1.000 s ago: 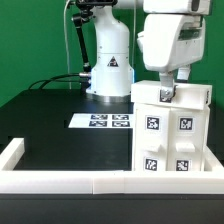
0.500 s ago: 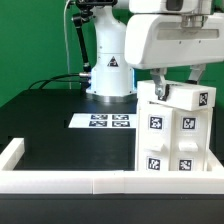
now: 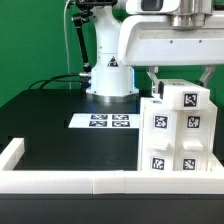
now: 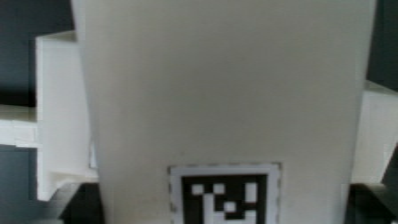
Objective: Assemble cabinet
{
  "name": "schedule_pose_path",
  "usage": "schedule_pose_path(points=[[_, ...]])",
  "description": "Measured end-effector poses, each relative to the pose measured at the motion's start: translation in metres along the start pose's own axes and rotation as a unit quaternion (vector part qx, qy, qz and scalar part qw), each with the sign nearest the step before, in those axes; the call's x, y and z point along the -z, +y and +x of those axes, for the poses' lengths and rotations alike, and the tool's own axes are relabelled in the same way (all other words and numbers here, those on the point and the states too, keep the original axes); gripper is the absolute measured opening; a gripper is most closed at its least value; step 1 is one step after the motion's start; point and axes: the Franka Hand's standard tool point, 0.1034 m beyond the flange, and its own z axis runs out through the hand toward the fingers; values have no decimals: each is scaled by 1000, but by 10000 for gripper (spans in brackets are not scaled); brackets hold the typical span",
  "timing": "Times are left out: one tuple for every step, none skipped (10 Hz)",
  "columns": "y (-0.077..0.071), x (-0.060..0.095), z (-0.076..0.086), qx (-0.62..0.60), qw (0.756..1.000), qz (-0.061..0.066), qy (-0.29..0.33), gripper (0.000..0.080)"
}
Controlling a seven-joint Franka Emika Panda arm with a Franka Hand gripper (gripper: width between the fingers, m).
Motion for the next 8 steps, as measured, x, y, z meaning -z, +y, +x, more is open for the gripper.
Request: schedule_pose_path(points=[[0,0,0,-37,999,0,0,560],[0,0,0,-68,998,0,0,560],[1,0,0,-89,996,0,0,560],[1,0,0,-129,992,0,0,560],[1,0,0,-169,986,2,0,560],[4,-1,0,-224,975,12,0,560],[4,-1,1,-275,961,18,1,560],[4,-1,2,-317,948,20,2,561]])
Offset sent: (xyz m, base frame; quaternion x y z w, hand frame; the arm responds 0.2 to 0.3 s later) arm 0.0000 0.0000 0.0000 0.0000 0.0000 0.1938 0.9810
